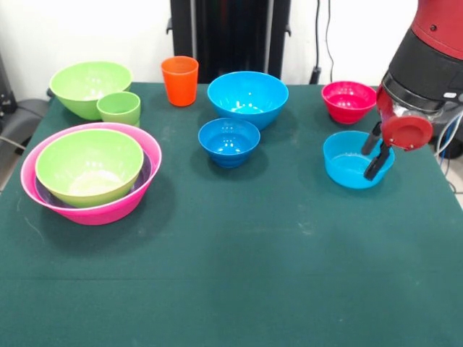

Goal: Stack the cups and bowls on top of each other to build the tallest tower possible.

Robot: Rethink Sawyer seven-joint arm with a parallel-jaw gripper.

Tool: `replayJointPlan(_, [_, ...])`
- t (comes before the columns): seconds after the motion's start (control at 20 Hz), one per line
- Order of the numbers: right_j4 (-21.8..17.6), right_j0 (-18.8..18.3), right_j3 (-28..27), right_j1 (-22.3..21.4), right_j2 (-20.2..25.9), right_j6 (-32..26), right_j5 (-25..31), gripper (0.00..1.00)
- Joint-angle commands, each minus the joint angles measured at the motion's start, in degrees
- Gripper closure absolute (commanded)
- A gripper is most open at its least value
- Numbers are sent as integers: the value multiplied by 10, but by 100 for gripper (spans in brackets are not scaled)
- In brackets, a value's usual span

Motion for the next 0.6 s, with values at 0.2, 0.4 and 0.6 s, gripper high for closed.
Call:
replayJointPlan(0.2, [-46, -15, 30, 42, 94, -8, -72, 0])
replayJointPlan(0.4, [-37, -11, 18, 60, 95, 15, -77, 0])
replayJointPlan(0.6, [-32, -11, 14, 69, 96, 23, -78, 0])
